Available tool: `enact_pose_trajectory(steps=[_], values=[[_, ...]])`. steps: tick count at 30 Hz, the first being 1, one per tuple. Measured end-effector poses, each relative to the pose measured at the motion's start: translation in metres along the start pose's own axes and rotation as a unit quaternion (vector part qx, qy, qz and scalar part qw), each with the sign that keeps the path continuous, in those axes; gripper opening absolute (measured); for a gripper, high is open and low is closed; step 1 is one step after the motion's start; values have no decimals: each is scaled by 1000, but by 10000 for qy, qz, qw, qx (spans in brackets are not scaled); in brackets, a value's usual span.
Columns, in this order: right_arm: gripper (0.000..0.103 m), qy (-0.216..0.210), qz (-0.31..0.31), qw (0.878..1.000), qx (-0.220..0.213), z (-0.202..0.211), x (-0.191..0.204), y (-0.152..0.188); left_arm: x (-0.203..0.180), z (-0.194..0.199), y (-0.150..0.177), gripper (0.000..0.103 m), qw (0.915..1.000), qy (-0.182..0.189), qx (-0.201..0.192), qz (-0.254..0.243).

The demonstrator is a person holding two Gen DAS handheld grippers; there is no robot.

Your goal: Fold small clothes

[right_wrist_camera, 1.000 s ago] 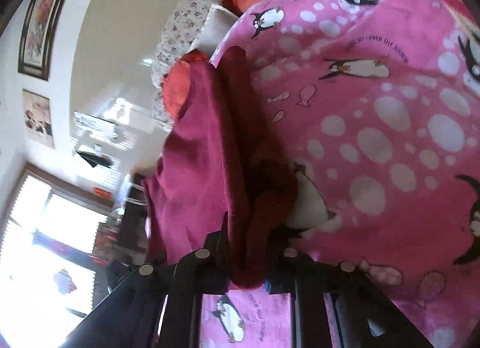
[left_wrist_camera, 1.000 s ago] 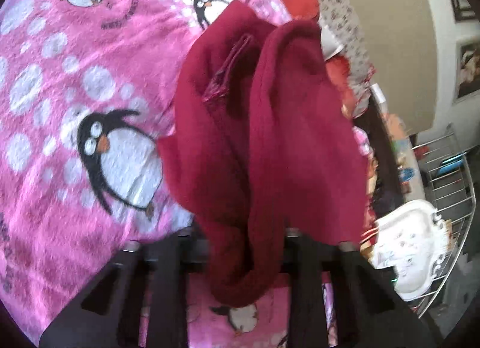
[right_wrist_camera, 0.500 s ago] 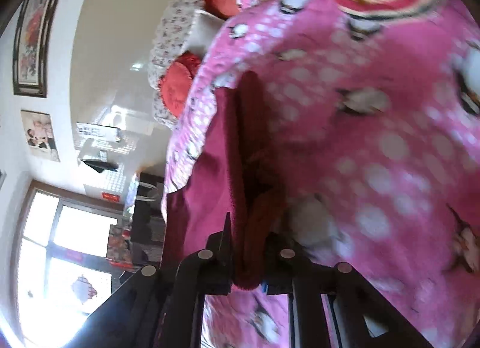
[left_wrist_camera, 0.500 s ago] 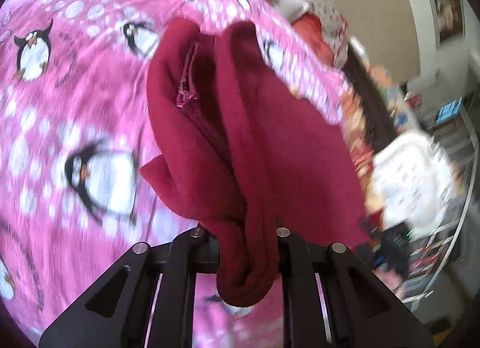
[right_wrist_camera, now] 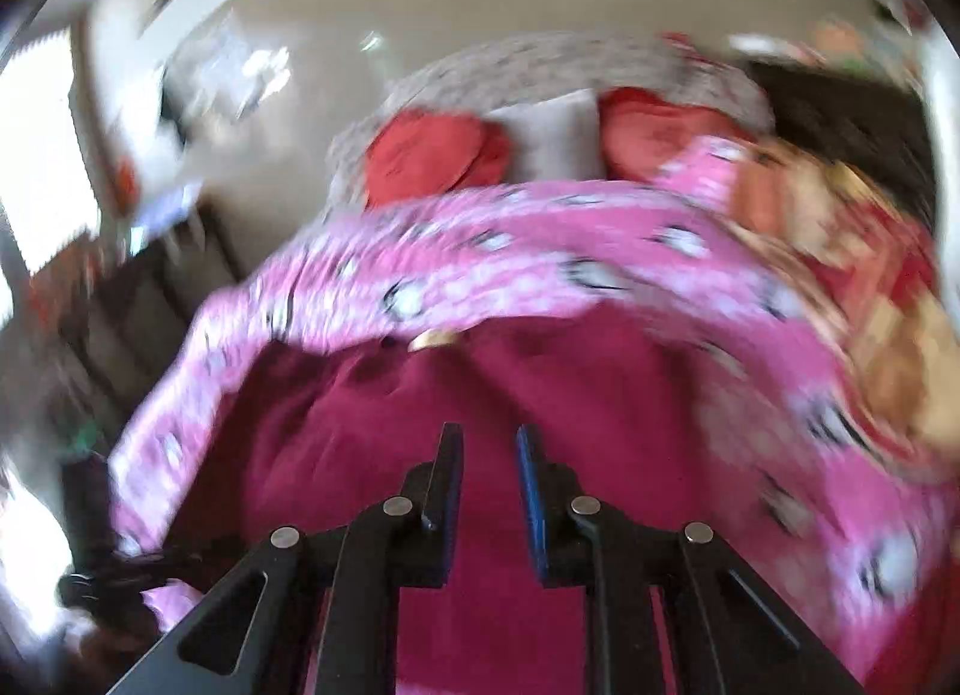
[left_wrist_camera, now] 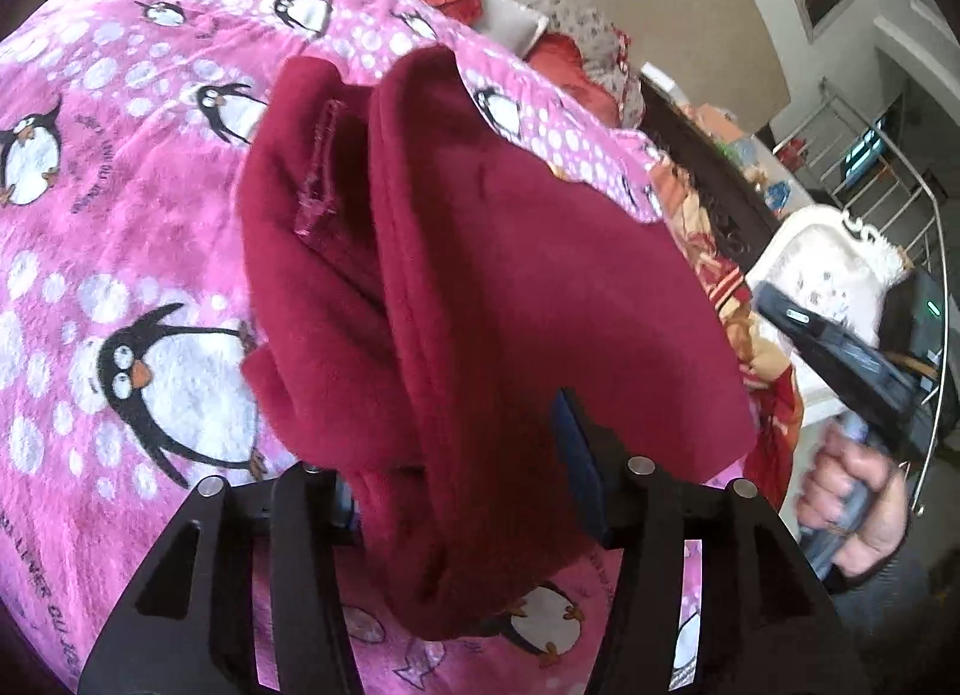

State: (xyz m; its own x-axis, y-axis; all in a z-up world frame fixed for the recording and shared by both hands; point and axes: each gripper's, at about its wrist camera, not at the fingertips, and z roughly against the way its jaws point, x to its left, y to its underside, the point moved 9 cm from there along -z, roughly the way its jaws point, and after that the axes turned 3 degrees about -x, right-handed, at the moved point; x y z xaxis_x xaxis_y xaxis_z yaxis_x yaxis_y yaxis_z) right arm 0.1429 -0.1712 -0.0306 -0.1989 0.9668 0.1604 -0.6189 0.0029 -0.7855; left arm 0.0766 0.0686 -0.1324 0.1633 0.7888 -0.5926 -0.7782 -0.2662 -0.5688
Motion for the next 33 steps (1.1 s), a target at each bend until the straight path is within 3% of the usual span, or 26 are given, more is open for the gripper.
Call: enact_pose_trajectory(steps=[3, 4, 8, 12, 15, 17, 24, 30, 33], values=[[16, 433, 291, 9983, 273, -51, 13, 0, 9, 4, -3, 34, 9999, -71, -149, 34], [16, 401, 251, 9982, 371, -65, 22, -2, 13, 4, -2, 32, 9998, -48, -170, 80], [16, -732, 247, 9933, 863, -106, 89, -8, 18, 5, 1, 31, 9996, -13, -269, 102], [16, -1613, 682, 9799, 958, -136, 157, -15, 18, 4, 3, 31, 9990, 154, -367, 190], [16, -1013, 1188, 9813, 1131, -180, 177, -11, 19, 6, 5, 31, 9990, 127, -419, 117], [17, -851, 1207, 9761, 1595, -208, 175, 5, 23, 7, 7, 31, 9989, 120, -435, 156], [17, -1185, 828, 9786, 1467, -209, 162, -3, 13, 5, 11, 31, 9988, -73, -463, 143], [20, -1094, 908, 9879, 620, -127, 146, -30, 4, 3, 12, 31, 9984, -374, -423, -66], [29, -572, 898, 9926, 578, -85, 114, -16, 2, 2, 13, 31, 9981, -450, -420, -105]])
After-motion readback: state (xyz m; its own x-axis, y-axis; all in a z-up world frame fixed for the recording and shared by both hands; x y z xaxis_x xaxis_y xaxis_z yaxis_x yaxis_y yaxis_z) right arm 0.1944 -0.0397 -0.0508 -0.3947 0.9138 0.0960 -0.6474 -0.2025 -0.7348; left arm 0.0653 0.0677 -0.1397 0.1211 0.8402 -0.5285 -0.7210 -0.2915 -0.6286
